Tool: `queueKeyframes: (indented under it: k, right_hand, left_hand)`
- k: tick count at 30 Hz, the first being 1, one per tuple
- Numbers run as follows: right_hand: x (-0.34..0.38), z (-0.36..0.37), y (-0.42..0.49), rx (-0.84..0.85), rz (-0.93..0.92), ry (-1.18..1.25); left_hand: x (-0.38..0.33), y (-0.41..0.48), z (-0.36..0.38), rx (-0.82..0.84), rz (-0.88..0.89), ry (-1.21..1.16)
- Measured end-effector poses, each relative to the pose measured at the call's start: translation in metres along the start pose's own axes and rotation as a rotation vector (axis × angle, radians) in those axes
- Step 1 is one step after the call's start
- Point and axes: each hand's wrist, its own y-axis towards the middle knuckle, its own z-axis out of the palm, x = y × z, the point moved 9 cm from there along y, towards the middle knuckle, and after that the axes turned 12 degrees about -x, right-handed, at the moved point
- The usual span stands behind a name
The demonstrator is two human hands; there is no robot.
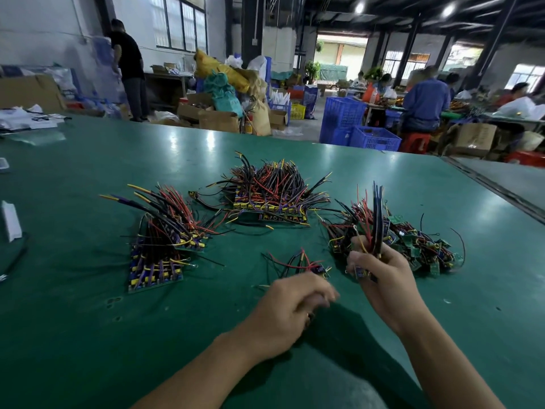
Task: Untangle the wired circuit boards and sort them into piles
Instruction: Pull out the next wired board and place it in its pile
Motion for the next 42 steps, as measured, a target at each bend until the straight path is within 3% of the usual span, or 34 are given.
queueKeyframes:
  k: [5,9,12,16,19,21,24,29,33,36,42]
  right_hand:
    - [0.011,0.022,-0.015,0.193,-0.316,-0.41]
    - [0.004,0.038,-0.03,0.319,-0.428,-0.709]
    - [0.015,0.044,-0.034,0.208,-0.637,-0.918]
    - [0.029,0.024,-0.029,-0.047,-0.672,-0.777]
    - [0.032,-0.002,-0.019,-0.258,-0.569,-0.651]
    - [0.03,-0.017,-0.013,-0.33,-0.466,-0.477]
    - [0.024,-0.02,-0.006,-0.277,-0.269,-0.082]
    - [0.007,0.002,-0.006,-0.109,0.086,0.335]
    - [-0.013,0.024,-0.017,0.027,0.311,0.278]
    - [-0.029,0.034,-0.027,0.088,0.414,0.183]
    - [-0.026,0.039,-0.03,0.119,0.158,-0.211]
  left_hand:
    - [0.013,0.01,-0.042,-0.351,-0.158,-0.321]
    - [0.019,0.013,-0.049,-0.398,-0.229,-0.517]
    - [0.017,0.015,-0.047,-0.375,-0.25,-0.6]
    - [0.025,0.015,-0.042,-0.358,-0.319,-0.507]
    - [0.038,0.008,-0.039,-0.341,-0.417,-0.266]
    - [0.041,0.004,-0.031,-0.227,-0.388,-0.014]
    - [0.042,-0.001,-0.015,-0.049,-0.308,0.211]
    - [0.043,0.0,-0.016,-0.096,-0.293,0.273]
    - [0.031,0.008,-0.036,-0.328,-0.282,0.167]
    - [0.024,0.011,-0.044,-0.357,-0.203,0.187]
    - [0.01,0.012,-0.044,-0.4,-0.085,0.21]
